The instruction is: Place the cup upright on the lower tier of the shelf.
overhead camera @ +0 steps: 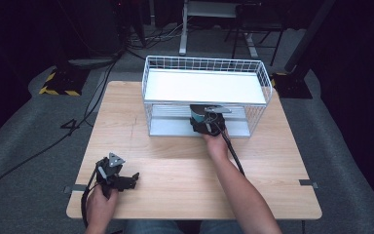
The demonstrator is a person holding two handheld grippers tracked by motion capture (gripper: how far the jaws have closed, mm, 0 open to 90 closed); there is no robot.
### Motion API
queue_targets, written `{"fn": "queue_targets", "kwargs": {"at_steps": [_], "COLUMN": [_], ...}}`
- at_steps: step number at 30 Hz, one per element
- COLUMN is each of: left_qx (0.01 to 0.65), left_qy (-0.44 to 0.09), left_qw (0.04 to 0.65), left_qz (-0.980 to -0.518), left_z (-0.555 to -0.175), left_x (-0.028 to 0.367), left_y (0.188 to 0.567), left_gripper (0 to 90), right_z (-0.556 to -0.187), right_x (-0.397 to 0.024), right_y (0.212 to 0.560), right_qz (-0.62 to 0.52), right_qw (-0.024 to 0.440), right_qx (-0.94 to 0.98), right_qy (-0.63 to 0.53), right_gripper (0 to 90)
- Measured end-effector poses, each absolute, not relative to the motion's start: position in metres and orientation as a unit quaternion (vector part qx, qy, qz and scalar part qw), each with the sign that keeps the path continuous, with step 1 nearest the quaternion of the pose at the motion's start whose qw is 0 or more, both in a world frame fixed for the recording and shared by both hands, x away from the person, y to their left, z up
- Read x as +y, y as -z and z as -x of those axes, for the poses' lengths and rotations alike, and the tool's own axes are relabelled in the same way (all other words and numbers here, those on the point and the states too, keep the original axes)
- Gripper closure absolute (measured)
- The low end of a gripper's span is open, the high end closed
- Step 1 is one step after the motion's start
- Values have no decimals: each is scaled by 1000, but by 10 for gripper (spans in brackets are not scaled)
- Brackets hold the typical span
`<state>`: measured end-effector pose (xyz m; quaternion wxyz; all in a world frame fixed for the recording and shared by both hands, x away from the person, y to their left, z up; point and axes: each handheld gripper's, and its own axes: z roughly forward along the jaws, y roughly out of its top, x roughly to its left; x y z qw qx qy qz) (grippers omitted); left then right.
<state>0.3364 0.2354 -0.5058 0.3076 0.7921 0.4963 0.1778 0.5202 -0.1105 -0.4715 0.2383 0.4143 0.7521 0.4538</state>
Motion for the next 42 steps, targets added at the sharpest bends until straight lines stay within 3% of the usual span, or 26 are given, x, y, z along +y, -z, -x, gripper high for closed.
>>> {"fn": "queue_targets", "kwargs": {"at_steps": [18,26,30,42], "left_qx": [497,496,496,497], "left_qy": [-178,-178,-178,-178], "left_qw": [307,308,307,307], "left_qz": [-792,-792,-792,-792], "left_z": [-336,-336,-336,-336], "left_x": [235,235,235,235], "left_y": [506,506,506,506], "left_gripper": [1,1,1,1], "right_z": [-532,-530,-526,-496], "right_x": [-117,-119,-120,-139], "right_y": [482,478,474,459], "right_qz": [-436,-432,-429,-436], "right_qw": [235,243,249,236], "right_qx": [746,750,752,749], "right_qy": [-445,-438,-434,-440], "right_gripper": [212,132,80,80]}}
